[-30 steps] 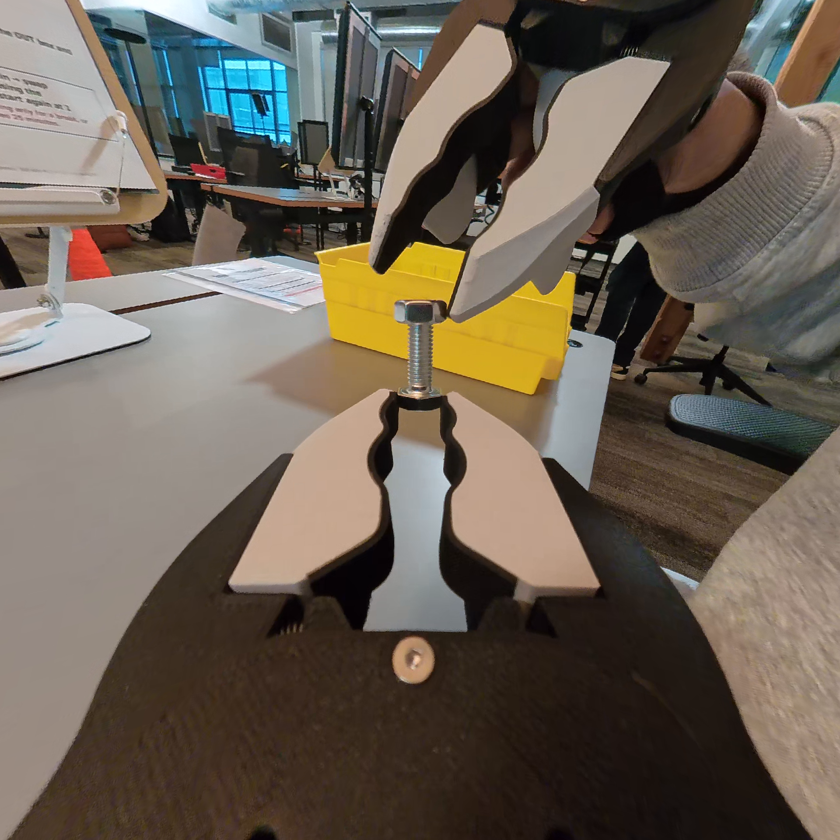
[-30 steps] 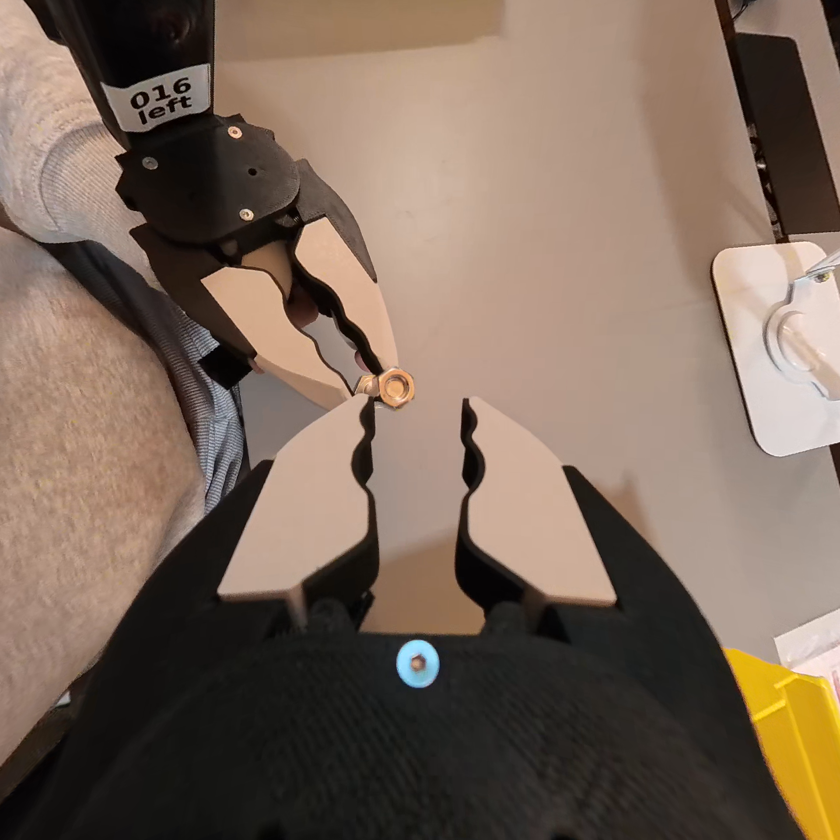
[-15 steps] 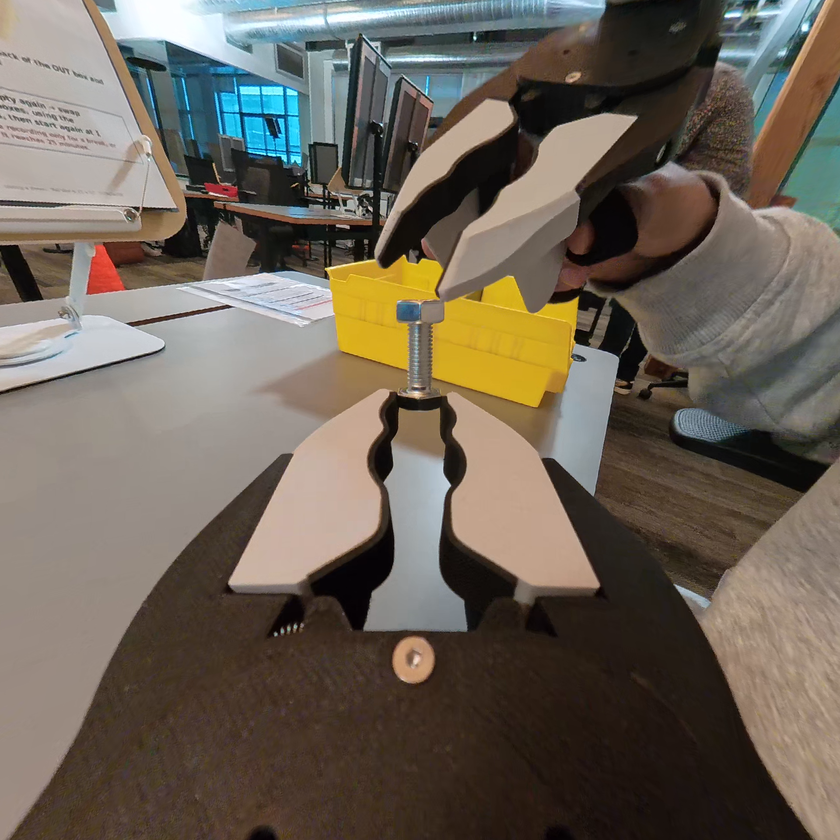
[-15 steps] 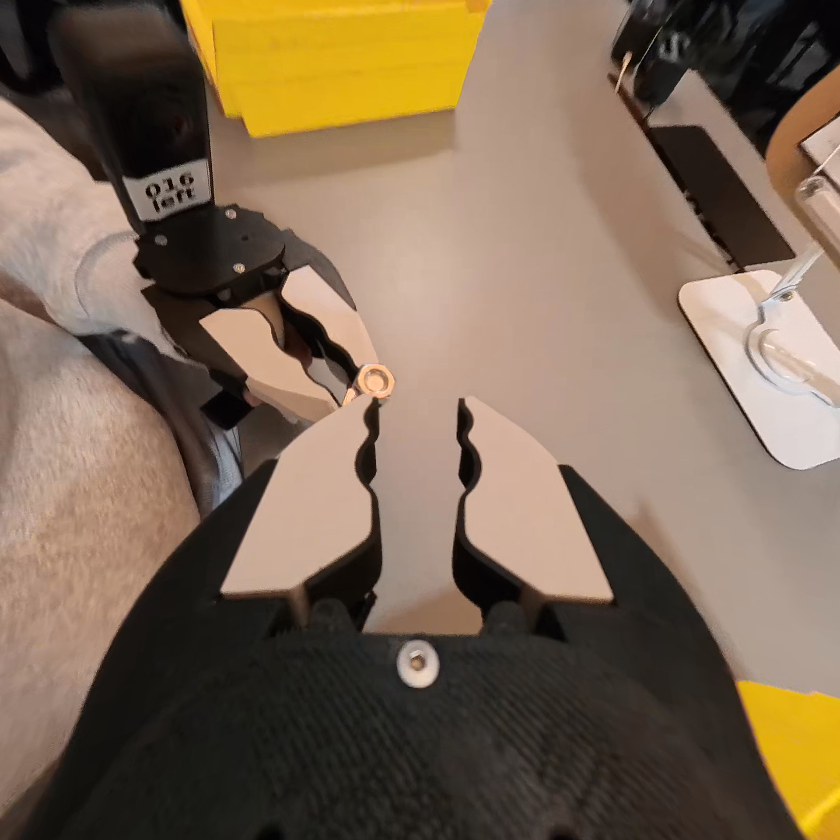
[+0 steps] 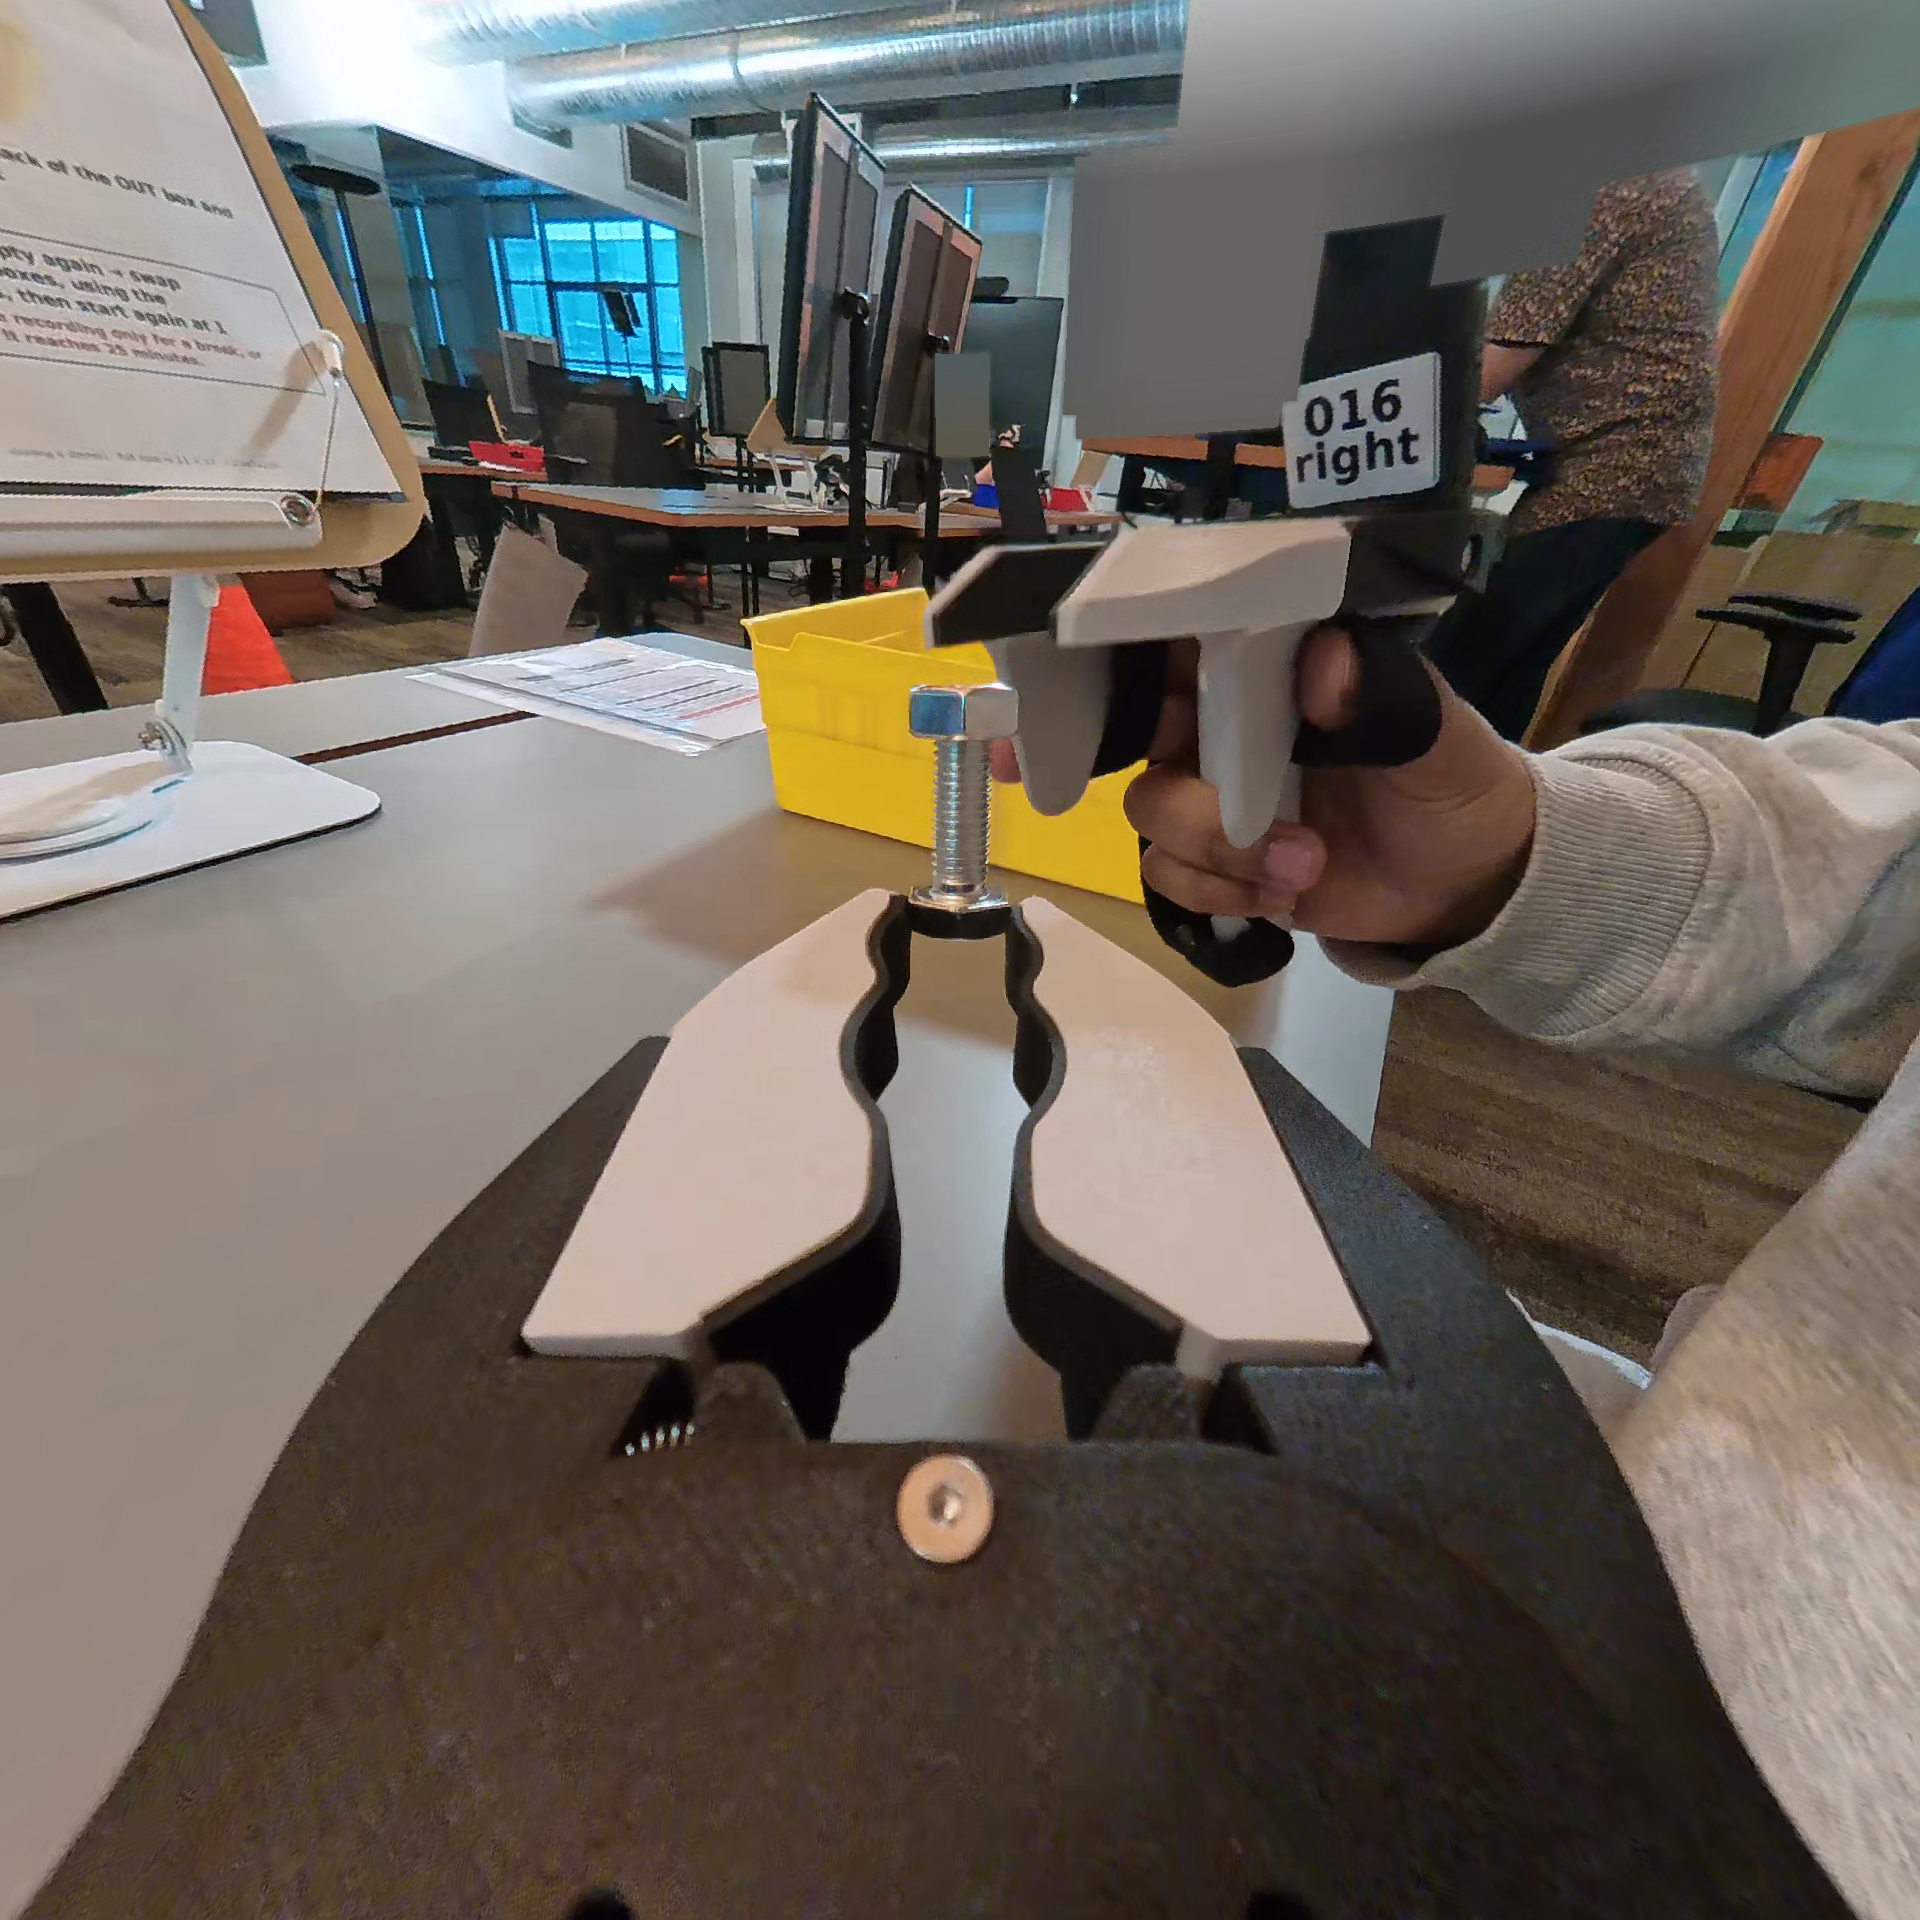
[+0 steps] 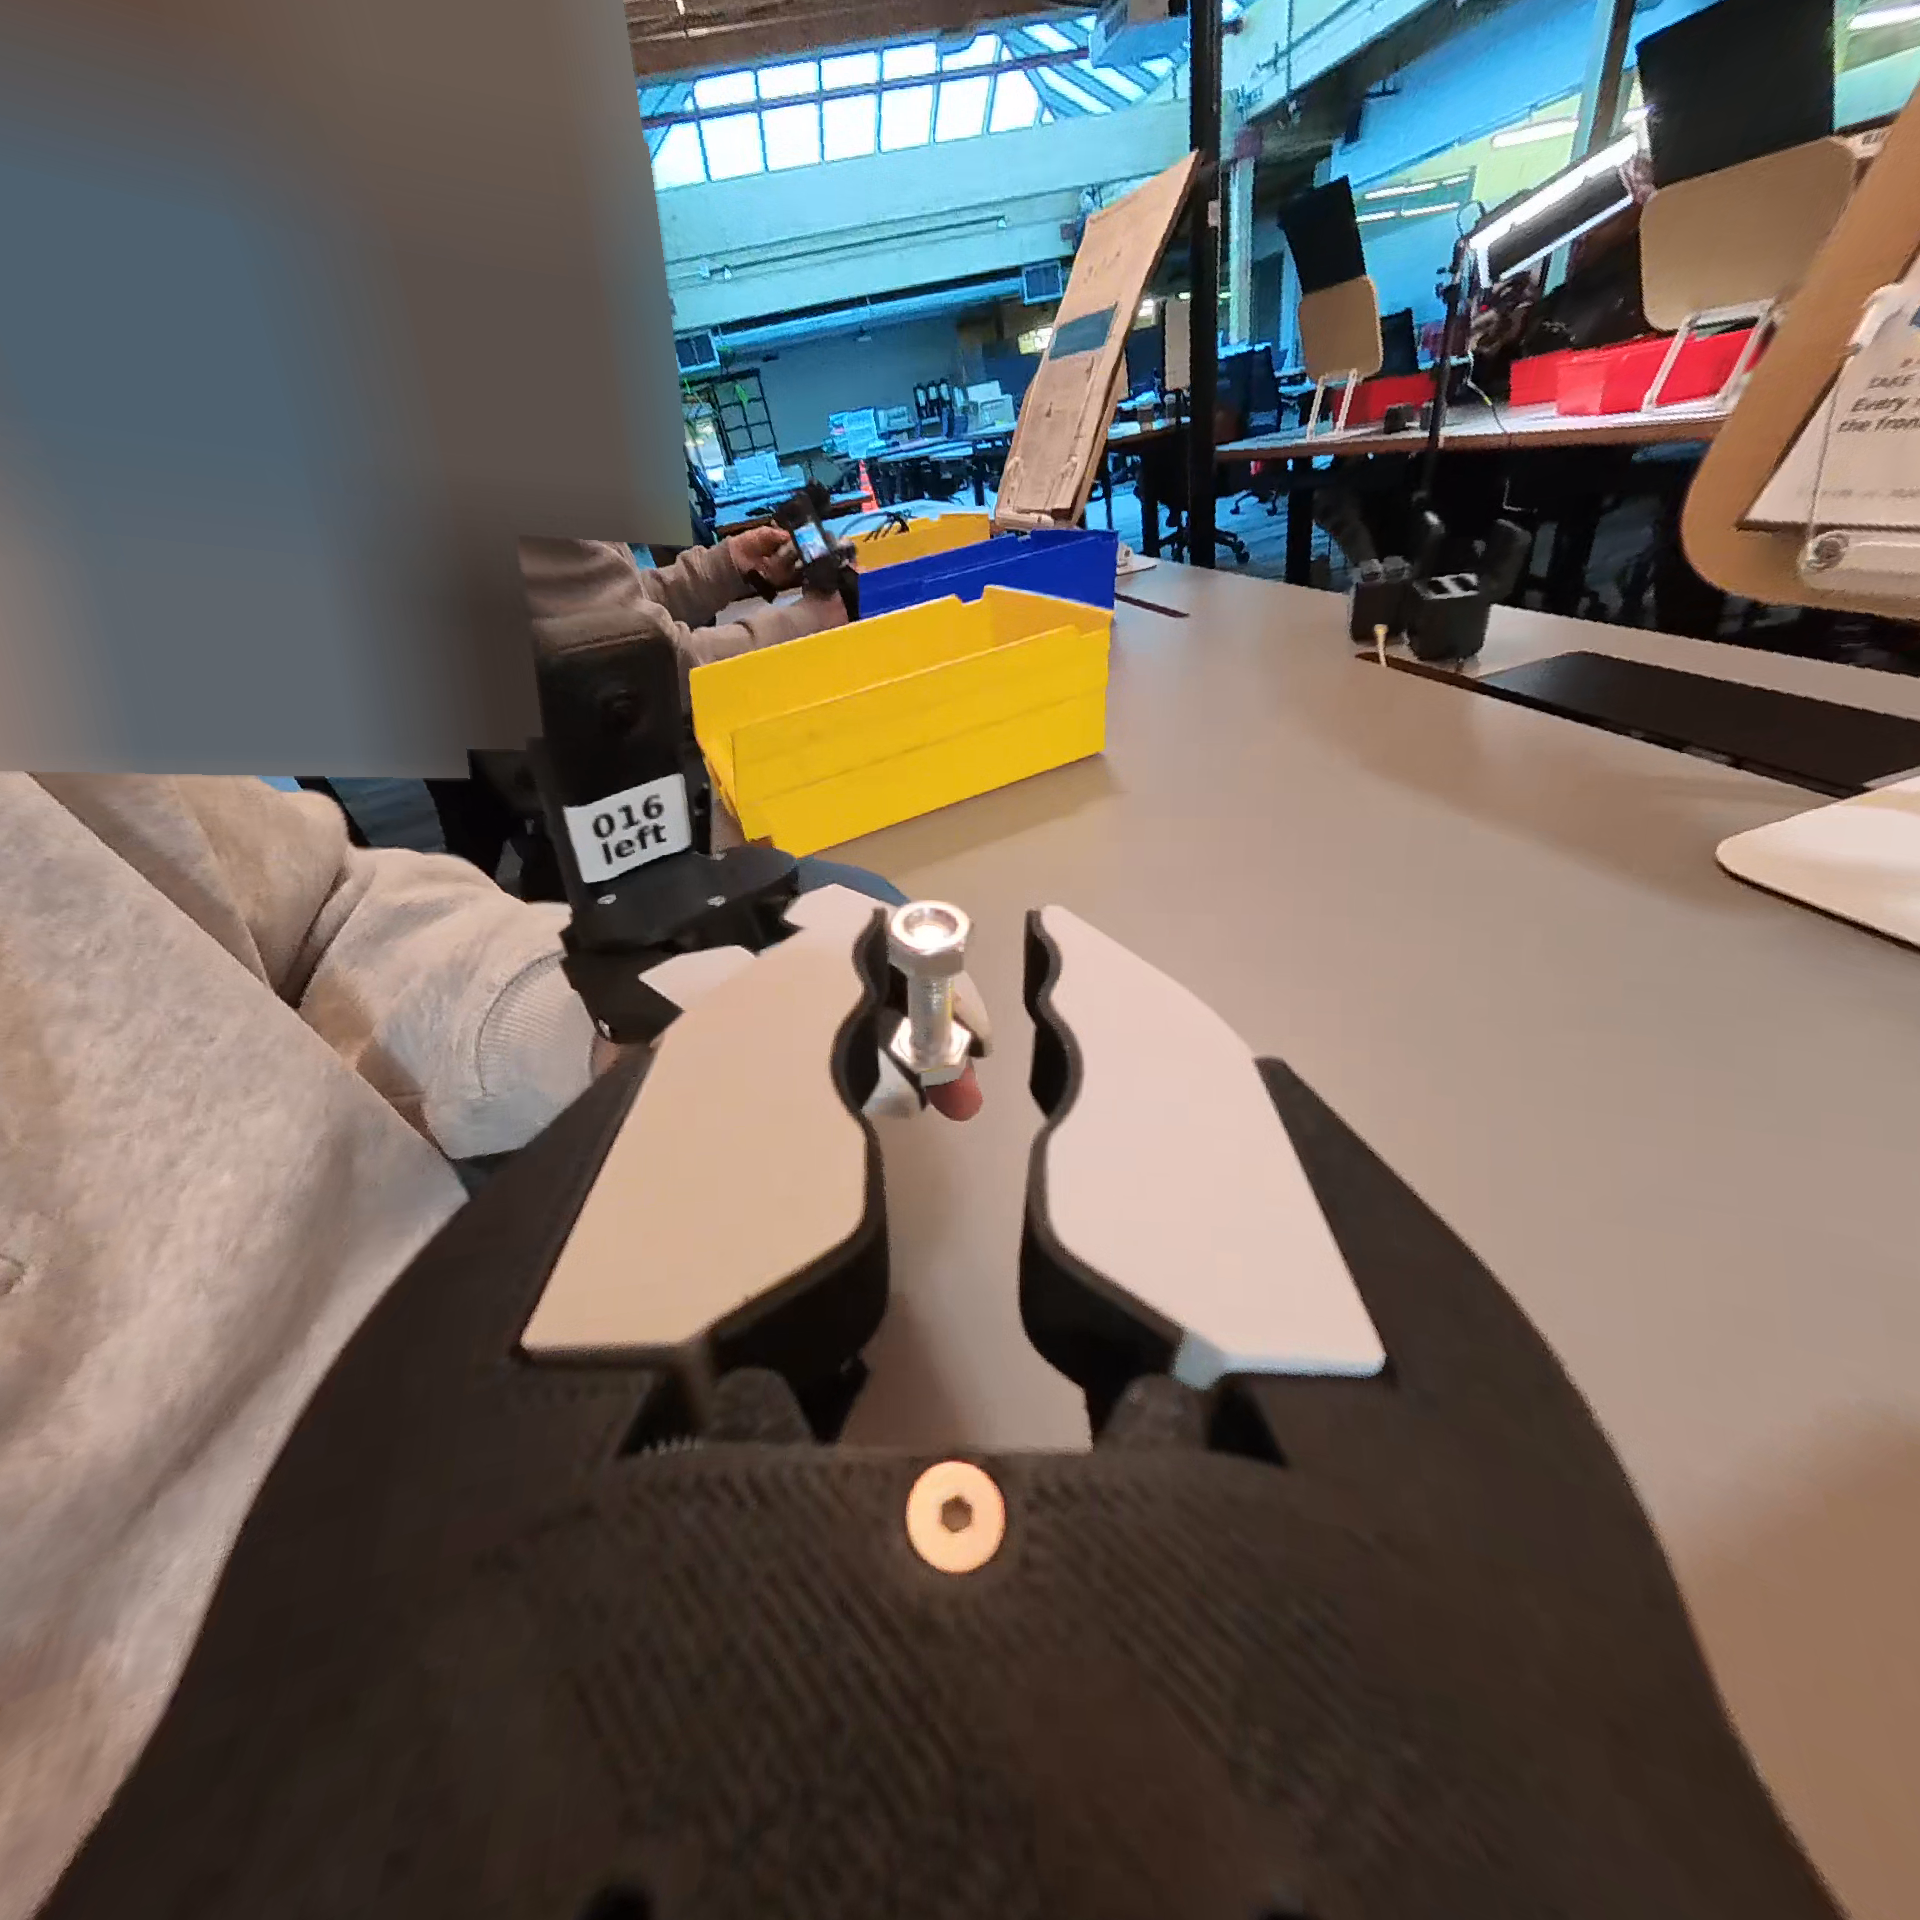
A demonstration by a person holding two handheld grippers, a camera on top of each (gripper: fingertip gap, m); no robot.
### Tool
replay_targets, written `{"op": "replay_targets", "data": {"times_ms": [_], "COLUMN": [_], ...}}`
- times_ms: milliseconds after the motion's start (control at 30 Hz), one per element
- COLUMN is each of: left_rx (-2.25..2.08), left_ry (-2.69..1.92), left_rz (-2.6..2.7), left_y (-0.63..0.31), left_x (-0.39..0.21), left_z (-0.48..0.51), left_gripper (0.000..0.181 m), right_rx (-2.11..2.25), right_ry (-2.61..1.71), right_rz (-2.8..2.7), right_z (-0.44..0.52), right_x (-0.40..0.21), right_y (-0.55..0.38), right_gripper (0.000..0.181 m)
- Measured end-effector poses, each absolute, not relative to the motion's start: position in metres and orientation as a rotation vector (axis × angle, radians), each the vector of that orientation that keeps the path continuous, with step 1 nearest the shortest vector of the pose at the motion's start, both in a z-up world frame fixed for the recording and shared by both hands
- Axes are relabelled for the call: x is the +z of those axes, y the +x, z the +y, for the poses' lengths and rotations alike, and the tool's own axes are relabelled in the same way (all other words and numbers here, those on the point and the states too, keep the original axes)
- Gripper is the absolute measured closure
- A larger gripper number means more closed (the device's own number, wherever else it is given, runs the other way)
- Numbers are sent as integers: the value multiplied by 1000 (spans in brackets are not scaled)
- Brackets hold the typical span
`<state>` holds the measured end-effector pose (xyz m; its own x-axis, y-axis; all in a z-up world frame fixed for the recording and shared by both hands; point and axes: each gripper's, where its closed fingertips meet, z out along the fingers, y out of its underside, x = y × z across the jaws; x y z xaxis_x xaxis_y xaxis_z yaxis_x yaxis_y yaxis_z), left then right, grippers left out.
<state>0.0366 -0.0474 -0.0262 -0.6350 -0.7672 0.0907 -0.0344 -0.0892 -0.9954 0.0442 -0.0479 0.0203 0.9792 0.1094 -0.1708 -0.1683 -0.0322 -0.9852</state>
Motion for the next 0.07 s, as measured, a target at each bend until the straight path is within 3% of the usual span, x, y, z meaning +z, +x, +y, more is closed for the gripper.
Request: {"op": "replay_targets", "data": {"times_ms": [67], "left_rx": [-1782], "left_ry": [-880], "left_rz": [1660], "left_y": [37], "left_x": [-28], "left_z": [-48], "left_gripper": [163], "right_rx": [184], "right_ry": [-1632], "right_rz": [33], "right_z": [-45], "right_x": [11], "right_y": [41], "right_gripper": [158]}}
